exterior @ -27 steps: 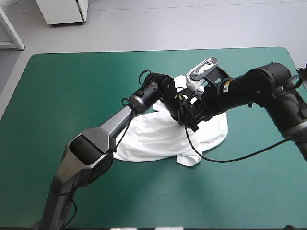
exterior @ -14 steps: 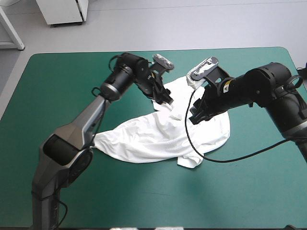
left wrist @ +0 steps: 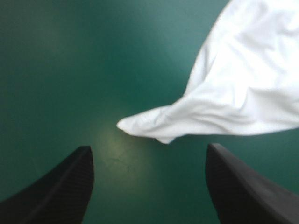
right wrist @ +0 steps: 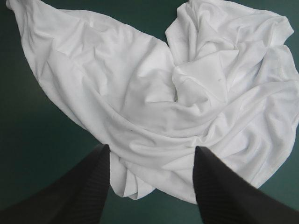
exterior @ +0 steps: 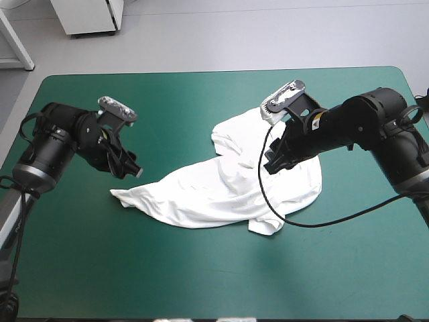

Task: Fold the cloth

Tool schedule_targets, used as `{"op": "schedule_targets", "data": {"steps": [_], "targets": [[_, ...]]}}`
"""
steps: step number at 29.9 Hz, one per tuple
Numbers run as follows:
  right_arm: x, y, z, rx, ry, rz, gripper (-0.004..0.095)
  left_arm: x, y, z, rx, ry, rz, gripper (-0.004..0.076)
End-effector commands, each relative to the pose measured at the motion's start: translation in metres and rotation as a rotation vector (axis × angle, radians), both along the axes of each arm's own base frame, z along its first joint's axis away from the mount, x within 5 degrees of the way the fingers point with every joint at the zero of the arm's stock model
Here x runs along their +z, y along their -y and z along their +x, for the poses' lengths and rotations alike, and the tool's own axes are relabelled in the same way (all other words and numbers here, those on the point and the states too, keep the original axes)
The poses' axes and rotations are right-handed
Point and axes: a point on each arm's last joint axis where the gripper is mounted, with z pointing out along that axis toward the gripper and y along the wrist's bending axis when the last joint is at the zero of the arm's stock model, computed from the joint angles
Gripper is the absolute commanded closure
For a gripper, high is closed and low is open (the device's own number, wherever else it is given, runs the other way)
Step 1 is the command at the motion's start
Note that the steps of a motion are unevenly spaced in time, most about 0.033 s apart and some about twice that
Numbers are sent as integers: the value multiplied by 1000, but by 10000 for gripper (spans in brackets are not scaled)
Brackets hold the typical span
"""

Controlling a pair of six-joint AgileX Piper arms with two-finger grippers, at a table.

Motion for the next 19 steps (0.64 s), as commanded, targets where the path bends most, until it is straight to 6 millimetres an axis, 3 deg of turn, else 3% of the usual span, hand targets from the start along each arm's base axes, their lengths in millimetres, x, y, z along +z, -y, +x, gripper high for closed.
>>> {"op": "schedule_targets", "data": {"steps": [1, 19], "targets": [[17, 5, -11, 1, 53, 46, 399, -11, -5, -6, -13, 30, 38, 223], [18, 5, -11, 1, 52, 48, 399, -89, -27, 47, 80, -131, 29, 223]]}}
